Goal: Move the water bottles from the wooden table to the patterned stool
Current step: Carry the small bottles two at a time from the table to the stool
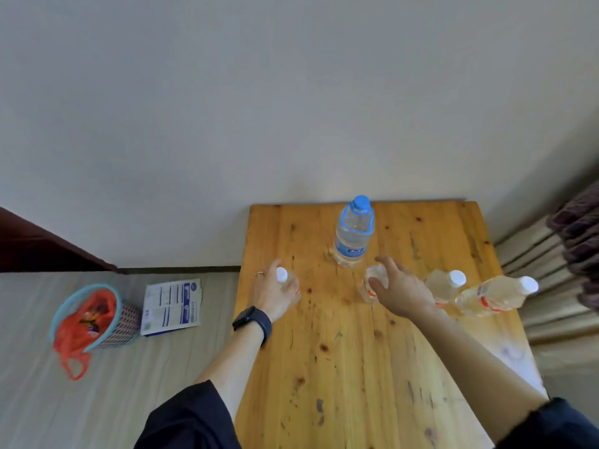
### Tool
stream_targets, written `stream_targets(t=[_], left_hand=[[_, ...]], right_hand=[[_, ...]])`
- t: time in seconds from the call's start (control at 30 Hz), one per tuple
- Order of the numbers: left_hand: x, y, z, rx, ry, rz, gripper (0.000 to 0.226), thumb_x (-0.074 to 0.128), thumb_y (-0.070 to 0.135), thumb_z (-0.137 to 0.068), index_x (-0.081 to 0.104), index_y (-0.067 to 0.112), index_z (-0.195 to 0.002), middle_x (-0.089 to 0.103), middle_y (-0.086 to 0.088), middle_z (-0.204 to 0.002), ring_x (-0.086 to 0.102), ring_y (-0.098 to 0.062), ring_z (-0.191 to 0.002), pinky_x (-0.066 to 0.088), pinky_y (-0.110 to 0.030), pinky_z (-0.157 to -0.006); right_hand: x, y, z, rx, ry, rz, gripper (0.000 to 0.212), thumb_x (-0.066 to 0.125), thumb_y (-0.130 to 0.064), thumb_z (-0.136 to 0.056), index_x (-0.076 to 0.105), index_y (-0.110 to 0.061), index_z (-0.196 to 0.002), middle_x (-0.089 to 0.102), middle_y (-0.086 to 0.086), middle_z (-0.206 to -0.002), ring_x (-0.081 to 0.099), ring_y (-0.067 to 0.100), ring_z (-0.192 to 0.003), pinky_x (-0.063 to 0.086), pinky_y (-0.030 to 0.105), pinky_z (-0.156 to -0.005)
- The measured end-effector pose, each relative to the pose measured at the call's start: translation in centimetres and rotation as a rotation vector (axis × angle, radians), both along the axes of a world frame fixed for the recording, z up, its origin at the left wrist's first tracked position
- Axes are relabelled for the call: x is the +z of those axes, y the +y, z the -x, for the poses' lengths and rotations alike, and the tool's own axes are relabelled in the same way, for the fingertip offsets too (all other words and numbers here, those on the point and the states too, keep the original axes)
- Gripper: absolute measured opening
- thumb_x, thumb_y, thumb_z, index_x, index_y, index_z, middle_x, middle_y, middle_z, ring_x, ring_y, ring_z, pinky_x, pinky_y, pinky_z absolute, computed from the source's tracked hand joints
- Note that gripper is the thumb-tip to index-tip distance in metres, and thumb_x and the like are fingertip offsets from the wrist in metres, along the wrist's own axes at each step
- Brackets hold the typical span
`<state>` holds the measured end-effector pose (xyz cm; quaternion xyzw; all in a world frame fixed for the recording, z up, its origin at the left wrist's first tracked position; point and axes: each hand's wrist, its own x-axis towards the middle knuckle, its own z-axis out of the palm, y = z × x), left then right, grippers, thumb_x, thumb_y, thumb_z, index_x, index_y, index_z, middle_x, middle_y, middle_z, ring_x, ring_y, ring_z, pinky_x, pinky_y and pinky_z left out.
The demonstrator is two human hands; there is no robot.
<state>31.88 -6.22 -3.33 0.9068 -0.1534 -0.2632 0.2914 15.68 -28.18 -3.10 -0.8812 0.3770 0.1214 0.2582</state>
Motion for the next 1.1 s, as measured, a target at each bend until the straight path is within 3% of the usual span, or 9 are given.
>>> stream_targets(t=[0.13, 0.23, 0.37, 0.5, 0.6, 0.67, 0.8, 0.93, 1.1], left_hand=[[-1.1, 0.0, -0.5, 0.035, -0.075, 0.047, 0.041, 0.066, 0.042, -0.091, 0.051, 0.021, -0.123, 0.061, 0.002, -0.101, 0.049, -0.002, -0.072, 0.031, -0.017, -0.052], [-0.9, 1.0, -0.3, 0.024, -0.061, 0.109, 0.029, 0.071, 0.038, -0.089, 0.052, 0.020, -0.103, 0.060, 0.011, -0.084, 0.052, -0.001, -0.069, 0.035, -0.021, -0.051], [-0.6, 3.4, 1.1, -0.084, -0.014, 0.136, 0.030, 0.075, 0.039, -0.086, 0.052, 0.022, -0.095, 0.062, 0.011, -0.078, 0.054, -0.008, -0.064, 0.040, -0.028, -0.053], [-0.5, 6.3, 4.4, -0.208, 0.026, 0.139, 0.027, 0.074, 0.041, -0.085, 0.052, 0.031, -0.097, 0.066, 0.012, -0.087, 0.061, -0.017, -0.070, 0.045, -0.029, -0.056], [-0.9, 8.5, 7.2, -0.255, 0.096, 0.137, 0.027, 0.075, 0.040, -0.085, 0.054, 0.031, -0.101, 0.064, 0.021, -0.105, 0.066, -0.018, -0.088, 0.055, -0.039, -0.071], [-1.1, 9.6, 8.8, -0.276, 0.130, 0.122, 0.027, 0.076, 0.037, -0.085, 0.057, 0.029, -0.102, 0.061, 0.025, -0.113, 0.064, -0.012, -0.097, 0.054, -0.034, -0.078], [-1.8, 11.3, 11.3, -0.349, 0.164, 0.135, 0.028, 0.078, 0.031, -0.084, 0.062, 0.027, -0.105, 0.059, 0.024, -0.123, 0.059, -0.004, -0.108, 0.045, -0.013, -0.078], [-2.1, 12.1, 12.1, -0.370, 0.161, 0.152, 0.027, 0.078, 0.025, -0.084, 0.062, 0.028, -0.106, 0.057, 0.014, -0.138, 0.051, 0.001, -0.119, 0.039, -0.017, -0.088], [-2.2, 11.9, 12.4, -0.362, 0.124, 0.186, 0.031, 0.077, 0.021, -0.085, 0.062, 0.023, -0.111, 0.054, 0.035, -0.114, 0.047, 0.018, -0.101, 0.036, -0.002, -0.079]], right_hand=[[-1.3, 0.3, 0.2, -0.048, -0.109, 0.039, 0.037, 0.047, -0.034, -0.100, 0.038, -0.024, -0.134, 0.060, 0.013, -0.127, 0.062, 0.039, -0.102, 0.040, 0.038, -0.068], [-0.8, 1.2, 0.8, -0.049, -0.167, 0.073, 0.032, 0.051, -0.030, -0.100, 0.044, -0.015, -0.128, 0.066, 0.021, -0.114, 0.061, 0.045, -0.096, 0.035, 0.040, -0.067], [0.1, 4.7, 3.7, -0.129, -0.298, 0.066, 0.031, 0.055, -0.030, -0.100, 0.047, -0.015, -0.125, 0.070, 0.019, -0.100, 0.063, 0.044, -0.085, 0.038, 0.038, -0.063], [0.2, 10.3, 7.0, -0.222, -0.301, 0.024, 0.030, 0.054, -0.038, -0.099, 0.044, -0.025, -0.124, 0.069, 0.005, -0.090, 0.066, 0.035, -0.074, 0.046, 0.036, -0.059], [-0.1, 14.5, 8.8, -0.194, -0.272, 0.036, 0.029, 0.056, -0.035, -0.099, 0.043, -0.023, -0.121, 0.061, -0.004, -0.072, 0.055, 0.025, -0.052, 0.031, 0.027, -0.045], [-0.7, 16.8, 9.9, -0.156, -0.232, 0.024, 0.028, 0.056, -0.033, -0.099, 0.044, -0.019, -0.120, 0.049, -0.010, -0.067, 0.043, 0.018, -0.045, 0.024, 0.025, -0.041], [-1.8, 19.9, 11.7, -0.096, -0.184, 0.010, 0.026, 0.057, -0.032, -0.098, 0.046, -0.017, -0.117, 0.061, -0.001, -0.076, 0.046, 0.021, -0.044, 0.028, 0.027, -0.040], [-2.1, 21.9, 12.2, -0.063, -0.188, 0.013, 0.024, 0.058, -0.040, -0.096, 0.045, -0.026, -0.112, 0.064, -0.007, -0.111, 0.062, 0.027, -0.059, 0.046, 0.032, -0.046], [-2.8, 22.2, 12.3, -0.171, -0.153, -0.002, 0.049, 0.057, -0.055, -0.091, 0.046, -0.031, -0.132, 0.055, -0.009, -0.132, 0.068, 0.026, -0.088, 0.044, 0.029, -0.056]])
